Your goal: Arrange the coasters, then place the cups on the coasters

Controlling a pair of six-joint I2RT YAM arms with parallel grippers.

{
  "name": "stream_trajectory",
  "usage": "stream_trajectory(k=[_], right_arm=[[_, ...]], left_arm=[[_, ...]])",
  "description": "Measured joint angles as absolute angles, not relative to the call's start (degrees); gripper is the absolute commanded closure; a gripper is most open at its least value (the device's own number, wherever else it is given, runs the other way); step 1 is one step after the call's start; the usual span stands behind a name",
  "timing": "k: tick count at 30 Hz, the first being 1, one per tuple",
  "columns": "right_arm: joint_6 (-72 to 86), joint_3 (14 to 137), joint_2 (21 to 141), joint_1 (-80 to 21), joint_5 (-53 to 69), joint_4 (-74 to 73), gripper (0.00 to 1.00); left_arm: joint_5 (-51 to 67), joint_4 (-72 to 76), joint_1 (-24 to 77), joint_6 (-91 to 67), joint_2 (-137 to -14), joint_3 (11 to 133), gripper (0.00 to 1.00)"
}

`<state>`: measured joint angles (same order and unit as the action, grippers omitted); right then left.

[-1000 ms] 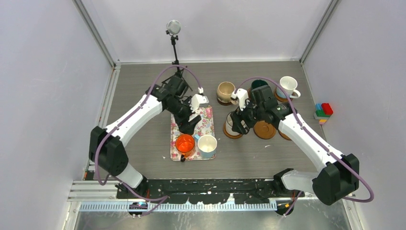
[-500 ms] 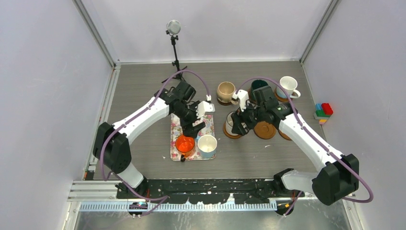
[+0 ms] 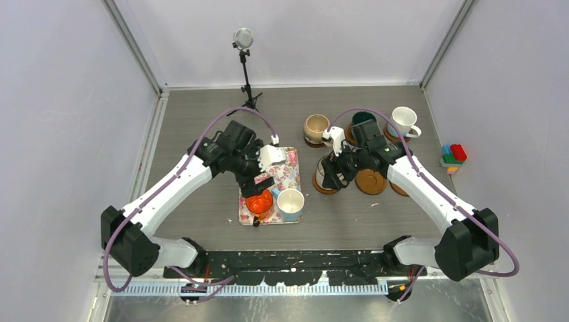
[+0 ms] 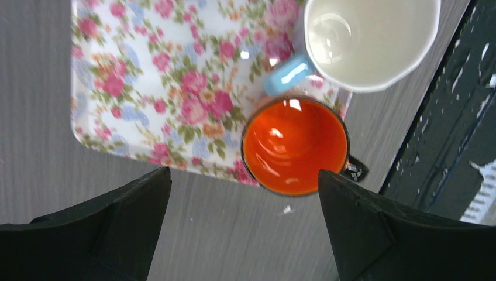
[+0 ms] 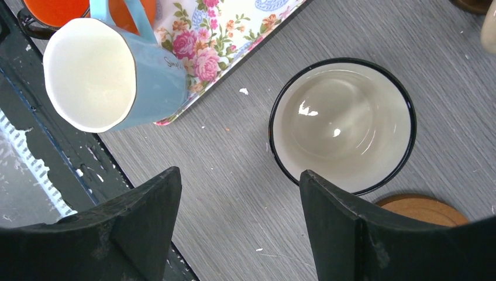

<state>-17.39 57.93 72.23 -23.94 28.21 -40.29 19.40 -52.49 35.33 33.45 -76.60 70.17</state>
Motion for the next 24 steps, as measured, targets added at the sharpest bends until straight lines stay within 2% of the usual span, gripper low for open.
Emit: stream_trajectory(k=[7,11,19,24], right_arm=[[-17.39,58.76,73.3,-24.01,28.12,-39.88,0.22],[-17.39,58.96,73.54,-23.99,27.59,-39.75,0.22],[-17.37,58.98,73.65,-24.01,26.33,-39.57,0.22],[-17.15,59.53,74.63,-24.01,25.65,-39.44,0.22]], left_arm=[[15.33,-57.12,36.01,31.83,-73.28,63.83,0.02],[10.92,-57.45,40.03,30.37,-71.88,62.52,0.04],[-1.3,-54.96,48.99,28.6,-71.22,58.19,0.02],[-2.39,-53.08,51.51,26.83,-71.22,58.15,0.01]])
